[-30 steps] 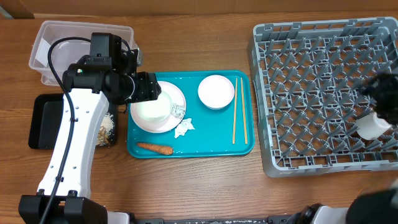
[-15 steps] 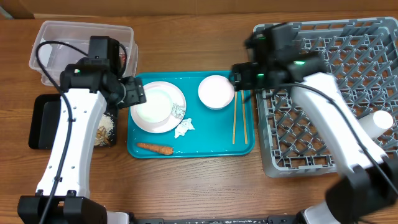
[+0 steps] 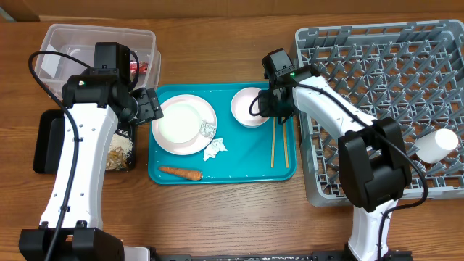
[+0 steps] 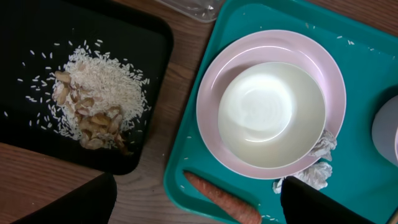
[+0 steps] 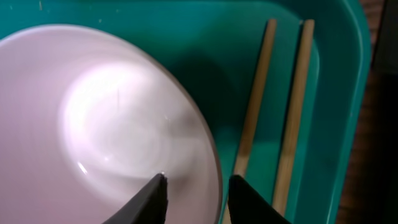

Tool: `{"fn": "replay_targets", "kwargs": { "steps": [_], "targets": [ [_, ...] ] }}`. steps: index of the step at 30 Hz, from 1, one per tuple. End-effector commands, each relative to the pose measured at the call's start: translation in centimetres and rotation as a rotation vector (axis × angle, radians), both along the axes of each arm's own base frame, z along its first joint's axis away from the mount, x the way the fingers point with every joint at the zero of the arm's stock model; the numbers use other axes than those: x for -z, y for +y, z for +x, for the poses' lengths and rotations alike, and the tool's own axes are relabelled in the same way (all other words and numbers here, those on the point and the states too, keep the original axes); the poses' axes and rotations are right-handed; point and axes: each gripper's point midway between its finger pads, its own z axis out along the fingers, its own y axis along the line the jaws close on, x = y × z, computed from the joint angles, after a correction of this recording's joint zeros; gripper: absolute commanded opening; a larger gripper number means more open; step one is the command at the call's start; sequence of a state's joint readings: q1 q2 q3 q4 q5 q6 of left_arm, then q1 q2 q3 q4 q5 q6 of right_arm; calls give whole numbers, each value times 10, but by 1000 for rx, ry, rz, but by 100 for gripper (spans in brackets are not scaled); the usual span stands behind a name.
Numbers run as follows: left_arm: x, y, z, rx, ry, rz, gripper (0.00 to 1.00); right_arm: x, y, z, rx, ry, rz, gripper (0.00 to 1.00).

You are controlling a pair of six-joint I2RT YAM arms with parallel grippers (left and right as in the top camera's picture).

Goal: Sort waste into correct bins and load items into the dishwasher
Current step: 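Grasp the pink bowl rim with the right gripper, then carry the pink bowl into the dish rack with the right gripper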

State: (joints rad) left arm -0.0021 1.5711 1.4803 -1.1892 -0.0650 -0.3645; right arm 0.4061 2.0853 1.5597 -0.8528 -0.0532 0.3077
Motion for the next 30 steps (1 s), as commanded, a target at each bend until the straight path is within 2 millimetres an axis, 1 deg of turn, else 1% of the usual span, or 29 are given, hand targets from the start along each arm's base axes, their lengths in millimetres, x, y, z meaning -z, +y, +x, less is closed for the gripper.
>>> {"fn": "replay_targets", "kwargs": {
  "steps": [1,2,3,6,7,8,10,11,12,13,14,15,16,17,18,19,20,21,22,23,24,25,27,29,30],
  "targets": [
    [-7,3,3,-16,-24,12,86,-4,-1,4,12,-12,-8,9],
    [-7,3,3,-16,-23,12,87,-4,-2,2,13,-6,-11,4],
    [-7,3,3,-16,-23,12,87,-8,-3,1,16,-6,-10,4],
    [-7,3,3,-16,-23,11,87,-45,-10,8,31,-59,-30,4],
    [-7,3,3,-15,-24,9,87,-71,-13,14,40,-111,-41,4],
    [-7,3,3,-15,-24,9,87,-89,-16,17,48,-150,-47,4],
    [-7,3,3,-15,-24,9,87,-149,-27,25,73,-280,-66,4],
    [-7,3,3,-15,-24,9,87,-176,-37,28,99,-346,-91,4],
    [-7,3,3,-15,-23,9,87,-206,-53,29,141,-423,-135,4],
    [-7,3,3,-15,-23,9,87,-248,-83,28,226,-542,-227,4],
    [-7,3,3,-15,-23,9,87,-272,-109,25,299,-615,-308,4],
    [-7,3,3,-15,-23,9,87,-292,-135,19,377,-671,-398,4],
    [-7,3,3,-15,-23,9,87,-306,-158,15,442,-707,-475,4],
    [-7,3,3,-15,-23,9,87,-316,-178,10,501,-730,-545,4],
    [-7,3,3,-15,-23,9,87,-329,-212,2,600,-752,-666,4],
    [-7,3,3,-15,-23,9,87,-339,-247,-7,703,-755,-793,4],
    [-7,3,3,-15,-23,9,87,-342,-264,-12,756,-753,-846,4],
    [-7,3,3,-15,-23,9,87,-347,-300,-25,892,-749,-959,4],
    [-7,3,3,-15,-22,9,87,-348,-320,-33,964,-739,-1017,4],
    [-7,3,3,-15,-22,9,87,-346,-346,-41,1045,-712,-1086,4],
    [-7,3,3,-15,-22,9,87,-343,-355,-44,1063,-694,-1107,4],
    [-7,3,3,-15,-22,9,87,-331,-385,-49,1109,-624,-1156,4],
    [-7,3,3,-15,-23,8,87,-313,-415,-54,1149,-545,-1191,4],
    [-7,3,3,-15,-23,8,87,-298,-435,-56,1171,-488,-1219,4],
    [-7,2,3,-15,-23,7,87,-286,-449,-58,1186,-447,-1239,4]
  ]
}}
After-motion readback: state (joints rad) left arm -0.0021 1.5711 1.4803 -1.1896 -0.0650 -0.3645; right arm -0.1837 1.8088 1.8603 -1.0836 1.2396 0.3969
